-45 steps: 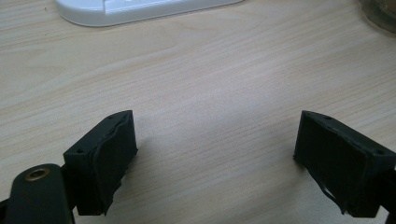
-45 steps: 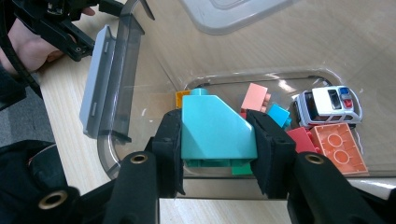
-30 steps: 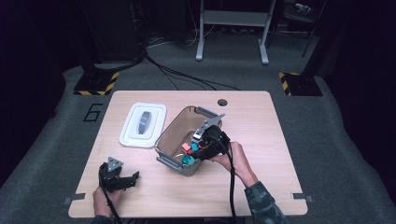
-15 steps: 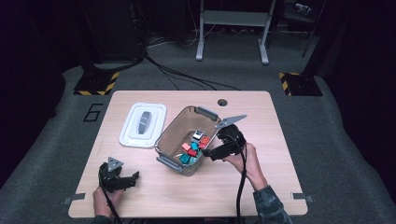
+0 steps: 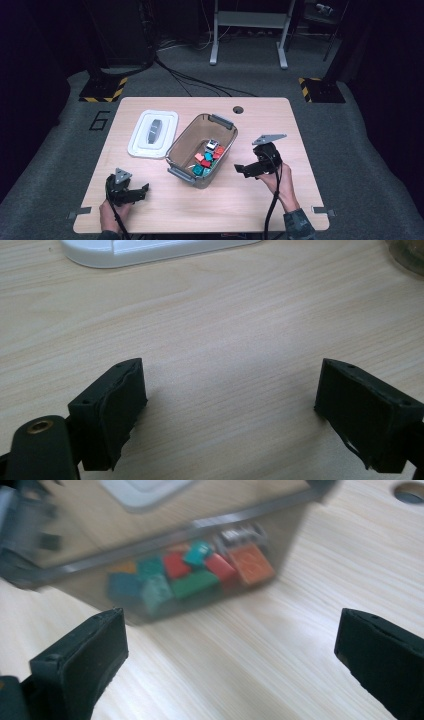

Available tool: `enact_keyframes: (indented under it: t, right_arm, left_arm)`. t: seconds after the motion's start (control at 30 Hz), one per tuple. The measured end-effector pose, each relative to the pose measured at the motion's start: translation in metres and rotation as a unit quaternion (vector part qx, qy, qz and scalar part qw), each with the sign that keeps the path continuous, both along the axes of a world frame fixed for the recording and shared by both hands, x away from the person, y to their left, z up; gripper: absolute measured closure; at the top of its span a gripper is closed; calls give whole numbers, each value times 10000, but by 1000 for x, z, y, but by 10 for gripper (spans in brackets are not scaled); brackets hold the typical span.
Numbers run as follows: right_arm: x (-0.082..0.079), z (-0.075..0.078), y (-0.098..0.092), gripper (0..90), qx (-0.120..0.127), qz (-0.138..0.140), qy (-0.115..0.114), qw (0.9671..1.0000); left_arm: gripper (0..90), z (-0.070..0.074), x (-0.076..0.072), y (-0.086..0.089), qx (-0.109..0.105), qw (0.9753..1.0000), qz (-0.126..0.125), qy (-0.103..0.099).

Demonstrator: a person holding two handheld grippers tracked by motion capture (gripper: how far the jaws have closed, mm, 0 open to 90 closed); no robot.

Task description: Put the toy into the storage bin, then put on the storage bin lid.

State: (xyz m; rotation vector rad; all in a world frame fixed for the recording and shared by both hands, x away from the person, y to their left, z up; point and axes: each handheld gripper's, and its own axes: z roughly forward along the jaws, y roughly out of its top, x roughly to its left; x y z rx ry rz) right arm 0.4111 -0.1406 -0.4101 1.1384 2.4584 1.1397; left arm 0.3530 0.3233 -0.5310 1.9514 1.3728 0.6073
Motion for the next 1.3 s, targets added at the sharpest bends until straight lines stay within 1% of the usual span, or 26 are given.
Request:
enact_keyframes:
  t: [0.03,0.17,0.2,0.23,0.3,0.37,0.43,0.47,0.53,0.6,0.63,0.67,0.7,0.73,0.77,0.8,0.83,0.87,0.93,0.97,1.07,1.13,1.2,1.23,1.27,1.3]
  right_arm:
    - [0,0,0,1,0,0,0,10000]
    - [-2,-11,-15,1,-28,-265,3,9996]
    - [-2,-16,-20,0,-16,-345,-4,9994]
    - [-3,-19,-22,0,-48,-436,-18,9990]
    - [-4,-24,-27,0,-33,-499,-16,9987]
    - [-5,-29,-31,0,-130,-623,-53,9980]
    - [-5,-32,-33,0,-115,-640,-22,9979]
    - [-6,-39,-36,0,-202,-776,-31,9968]
    - [-6,-42,-38,0,-195,-762,-25,9969]
    - [-6,-51,-42,0,-254,-870,22,9959]
    - [-7,-60,-44,0,-252,-955,75,9951]
    - [-6,-64,-45,0,-269,-951,88,9951]
    - [-6,-68,-46,0,-335,-1006,60,9943]
    - [-7,-72,-46,0,-340,-1137,39,9929]
    - [-6,-77,-49,0,-337,-1090,36,9935]
    - [-6,-81,-51,0,-305,-1112,40,9933]
    - [-6,-81,-51,0,-305,-1112,40,9933]
    - [-5,-90,-53,0,-342,-1167,116,9925]
    - [-4,-96,-55,0,-358,-1247,153,9914]
    - [-4,-99,-57,0,-350,-1245,124,9915]
    - [-3,-106,-61,0,-326,-1343,111,9903]
    - [-2,-109,-62,0,-321,-1421,71,9893]
    - [0,-113,-63,0,-351,-1402,60,9895]
    - [0,-113,-63,0,-351,-1402,60,9895]
    - [0,-113,-60,0,-431,-1512,39,9876]
    - [1,-114,-60,0,-504,-1472,-15,9878]
  left_arm:
    - [127,0,0,0,0,10000,0,0]
    - [127,0,0,0,7,10000,-9,32]
    - [126,0,0,0,-3,10000,13,2]
    - [127,1,0,0,-6,10000,-16,45]
    - [127,0,0,1,-10,10000,-17,23]
    - [127,0,0,1,-7,10000,-21,21]
    - [127,1,0,1,-6,10000,-23,27]
    - [127,1,1,1,12,10000,-36,43]
    - [126,1,1,1,17,10000,-49,27]
    - [125,0,2,1,-2,10000,-55,-12]
    - [121,1,4,2,21,10000,-69,28]
    - [121,1,5,2,40,10000,-76,40]
    - [114,3,5,3,74,9998,-122,149]
    - [91,3,7,3,125,9996,-148,184]
    - [62,3,9,3,143,9994,-190,257]
    - [43,4,10,3,126,9994,-193,264]
    - [43,4,10,3,126,9994,-193,264]
    - [45,7,12,5,87,9996,-171,206]
    - [42,12,16,7,-18,9997,-141,201]
    - [41,14,18,8,-44,9998,-93,145]
    - [44,22,28,11,-146,9998,-31,111]
    - [52,28,35,11,-167,9998,-3,76]
    - [56,32,44,10,-156,9999,2,60]
    - [60,32,44,10,-156,9999,2,60]
    - [60,37,52,9,-141,9999,-20,95]
    - [60,39,57,8,-154,9998,3,90]
